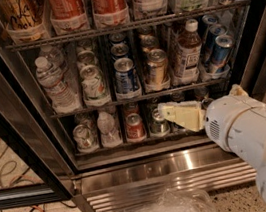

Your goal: Pick orange can from middle shelf of fridge

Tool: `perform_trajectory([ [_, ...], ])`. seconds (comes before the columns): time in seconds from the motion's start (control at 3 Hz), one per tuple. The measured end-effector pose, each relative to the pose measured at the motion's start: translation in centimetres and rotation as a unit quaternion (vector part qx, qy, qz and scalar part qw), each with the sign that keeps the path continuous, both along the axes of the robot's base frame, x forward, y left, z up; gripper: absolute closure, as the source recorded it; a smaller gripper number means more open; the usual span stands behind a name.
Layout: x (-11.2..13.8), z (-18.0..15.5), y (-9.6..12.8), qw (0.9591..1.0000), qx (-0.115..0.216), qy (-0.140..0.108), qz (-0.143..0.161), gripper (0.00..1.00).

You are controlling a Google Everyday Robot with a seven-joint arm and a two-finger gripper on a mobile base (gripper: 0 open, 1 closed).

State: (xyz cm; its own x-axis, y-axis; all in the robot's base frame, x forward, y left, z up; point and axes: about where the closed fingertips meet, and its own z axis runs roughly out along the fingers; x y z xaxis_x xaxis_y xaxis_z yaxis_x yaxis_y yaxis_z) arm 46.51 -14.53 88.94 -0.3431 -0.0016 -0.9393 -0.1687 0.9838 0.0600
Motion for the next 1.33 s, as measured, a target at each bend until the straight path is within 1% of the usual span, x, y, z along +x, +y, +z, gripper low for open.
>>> perform_trajectory([
  [0.33,-0.3,1.8,-1.0,0.9984,-0.011,-0.054,-0.016,0.00],
  [0.67,0.9,1.3,0.3,0.9967,0.011,-0.078,-0.018,0.00],
  [1.0,8.0,-2.1,7.8,0.9934,0.030,-0.110,0.006,0.00],
  [1.33,8.0,-2.1,7.8,0.9934,0.030,-0.110,0.006,0.00],
])
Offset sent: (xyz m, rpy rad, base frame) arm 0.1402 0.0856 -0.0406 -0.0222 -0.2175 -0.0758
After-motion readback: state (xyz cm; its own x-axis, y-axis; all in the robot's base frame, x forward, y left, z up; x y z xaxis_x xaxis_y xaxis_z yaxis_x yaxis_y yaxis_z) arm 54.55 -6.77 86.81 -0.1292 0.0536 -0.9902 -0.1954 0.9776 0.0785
